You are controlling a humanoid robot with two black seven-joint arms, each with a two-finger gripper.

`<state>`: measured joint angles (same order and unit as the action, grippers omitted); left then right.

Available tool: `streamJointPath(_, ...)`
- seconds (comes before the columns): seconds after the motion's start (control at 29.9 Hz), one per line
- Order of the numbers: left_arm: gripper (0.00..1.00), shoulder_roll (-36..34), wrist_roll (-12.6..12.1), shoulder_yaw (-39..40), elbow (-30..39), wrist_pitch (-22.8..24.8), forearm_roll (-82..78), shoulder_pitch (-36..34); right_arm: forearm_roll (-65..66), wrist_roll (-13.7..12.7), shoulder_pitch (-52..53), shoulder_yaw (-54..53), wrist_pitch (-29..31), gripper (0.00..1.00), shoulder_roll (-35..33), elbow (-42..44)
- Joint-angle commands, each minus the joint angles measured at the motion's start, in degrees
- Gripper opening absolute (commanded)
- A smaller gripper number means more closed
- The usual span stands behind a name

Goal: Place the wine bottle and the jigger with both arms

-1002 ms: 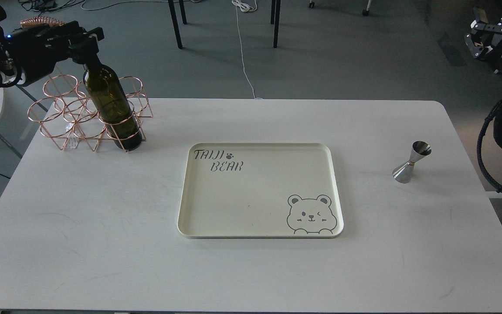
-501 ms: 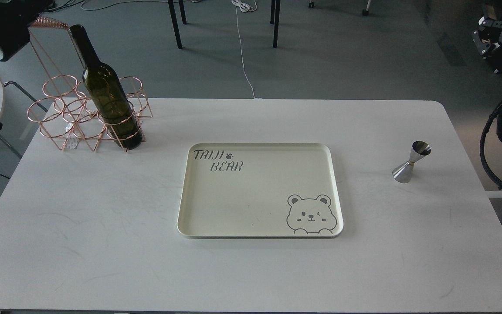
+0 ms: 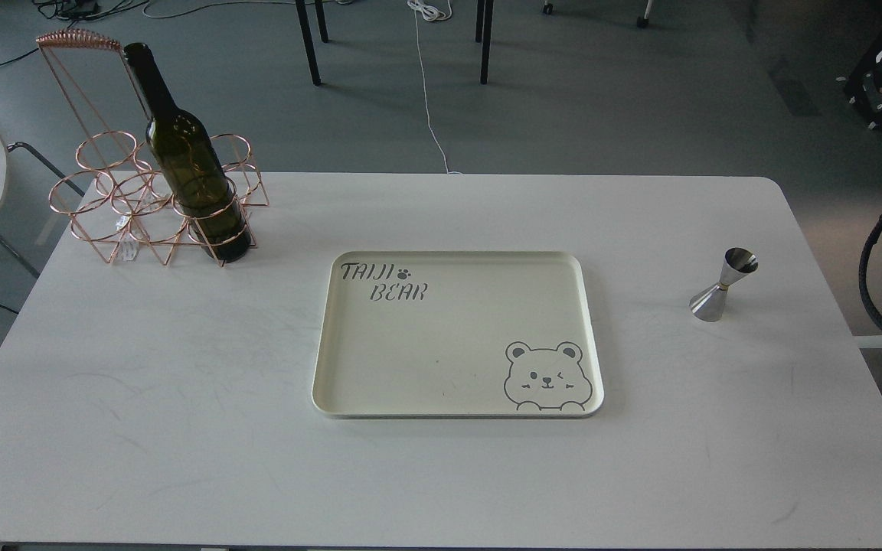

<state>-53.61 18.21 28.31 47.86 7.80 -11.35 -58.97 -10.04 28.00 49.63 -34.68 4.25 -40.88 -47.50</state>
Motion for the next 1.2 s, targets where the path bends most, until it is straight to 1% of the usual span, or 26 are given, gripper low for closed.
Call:
streamJointPath(0.0, 0.98, 0.1, 0.1, 0.2, -3.2, 6.2, 15.5, 1.1, -0.2, 0.0, -0.9, -0.6, 4.4, 0.99, -0.1, 0.3)
streamJointPath(0.07, 0.98, 0.2, 0.3, 0.2, -4.9, 8.4, 20.5, 2.6, -0.3, 0.0, -1.2, -0.7, 6.2, 0.99, -0.1, 0.4)
streamJointPath(0.17, 0.98, 0.0, 0.3, 0.3, -5.6, 9.0, 26.0, 4.7, -0.4, 0.0, -1.8, -0.8, 8.0, 0.99, -0.2, 0.6)
streamJointPath(0.27, 0.98, -0.2, 0.3, 0.4, -6.2, 9.9, 31.1, 6.9, -0.7, 0.0, -2.6, -0.9, 8.3, 0.99, 0.0, 2.4)
streamJointPath(0.43, 0.98, 0.3, 0.3, 0.4, -8.0, 17.7, 35.7, 12.2, -6.6, 0.0, -6.6, -0.7, 8.3, 0.99, 0.1, 2.4)
streamJointPath(0.53, 0.98, 0.5, 0.3, 0.6, -8.0, 20.2, 36.5, 15.7, -10.5, 0.0, -8.1, -0.9, 8.6, 0.99, 0.1, 2.6)
streamJointPath(0.6, 0.98, 0.5, 0.3, 0.7, -8.0, 20.2, 37.5, 17.3, -11.1, -0.1, -8.2, -1.1, 8.9, 0.99, 0.1, 2.8)
streamJointPath(0.7, 0.98, 1.4, 0.2, 0.6, -8.2, 20.2, 40.3, 18.9, -11.1, -1.4, -8.2, -1.8, 11.1, 1.0, 0.1, 3.8)
streamJointPath(0.77, 0.98, 3.4, 0.2, 0.7, -8.9, 20.2, 42.0, 19.5, -11.3, -1.7, -8.6, -2.6, 13.3, 0.99, 0.1, 5.7)
streamJointPath(0.84, 0.98, 5.4, 0.2, 0.9, -11.0, 20.2, 42.5, 19.6, -12.1, -1.8, -9.2, -2.9, 14.8, 0.99, 0.5, 7.6)
streamJointPath(0.97, 0.98, 9.7, -0.1, 2.9, -15.3, 20.2, 42.5, 19.8, -13.1, -1.9, -10.1, -3.5, 17.5, 1.0, 6.0, 11.3)
streamJointPath(1.04, 0.98, 11.2, -0.1, 3.0, -16.6, 20.2, 42.5, 19.8, -14.1, -1.8, -10.9, -4.5, 17.6, 0.99, 7.1, 11.8)
streamJointPath(1.17, 0.98, 12.4, 0.1, 3.2, -16.7, 20.2, 42.5, 21.0, -14.9, -1.7, -13.5, -7.0, 17.8, 1.0, 7.7, 11.7)
